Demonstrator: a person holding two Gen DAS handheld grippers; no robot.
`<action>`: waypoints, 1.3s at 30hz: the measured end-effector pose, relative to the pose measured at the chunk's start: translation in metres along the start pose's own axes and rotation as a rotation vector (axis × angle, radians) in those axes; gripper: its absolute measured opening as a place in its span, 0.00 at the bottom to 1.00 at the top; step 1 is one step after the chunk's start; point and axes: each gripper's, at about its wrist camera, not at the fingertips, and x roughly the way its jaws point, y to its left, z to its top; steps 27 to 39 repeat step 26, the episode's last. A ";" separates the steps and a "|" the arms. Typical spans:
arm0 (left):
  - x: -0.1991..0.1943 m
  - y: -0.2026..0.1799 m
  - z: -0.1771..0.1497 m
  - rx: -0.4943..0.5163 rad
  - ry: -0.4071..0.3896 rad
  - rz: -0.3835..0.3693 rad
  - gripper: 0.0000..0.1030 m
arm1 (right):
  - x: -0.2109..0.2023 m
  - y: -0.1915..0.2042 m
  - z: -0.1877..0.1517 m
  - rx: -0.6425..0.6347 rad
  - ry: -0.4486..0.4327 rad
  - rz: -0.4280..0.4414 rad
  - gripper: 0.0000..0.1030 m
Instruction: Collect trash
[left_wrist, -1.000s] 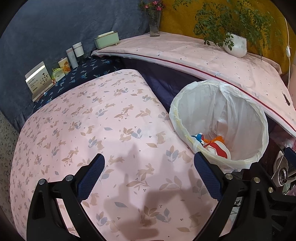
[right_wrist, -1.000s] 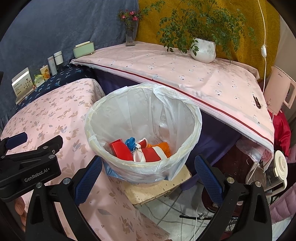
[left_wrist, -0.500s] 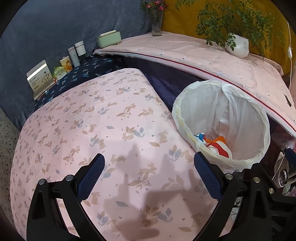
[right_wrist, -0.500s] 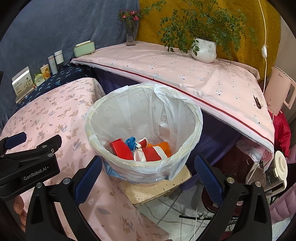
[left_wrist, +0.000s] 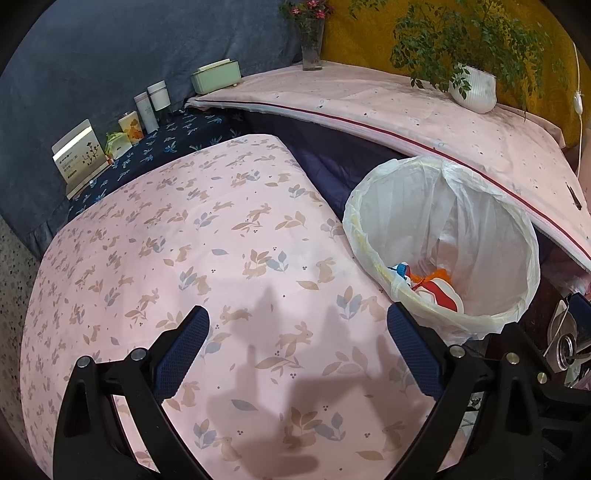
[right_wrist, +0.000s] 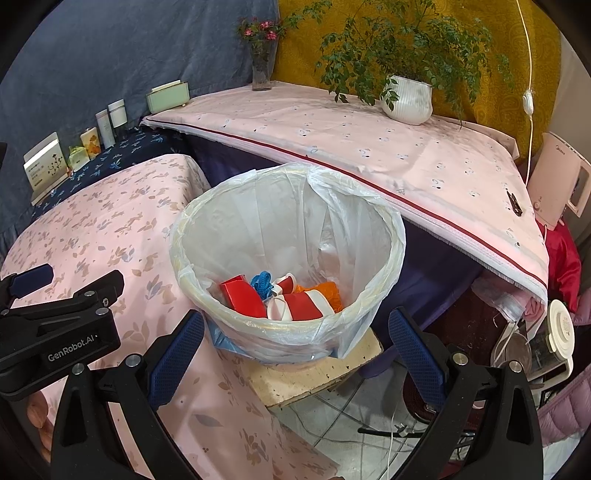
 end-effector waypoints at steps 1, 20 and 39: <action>0.000 0.000 0.000 0.000 0.000 0.000 0.90 | 0.000 0.000 0.000 -0.001 0.000 0.000 0.94; 0.000 0.001 -0.001 0.013 0.004 -0.002 0.90 | 0.002 0.001 -0.001 -0.004 0.003 0.001 0.94; 0.000 0.003 -0.001 0.013 0.004 -0.011 0.90 | 0.001 0.002 0.001 -0.007 0.002 0.001 0.94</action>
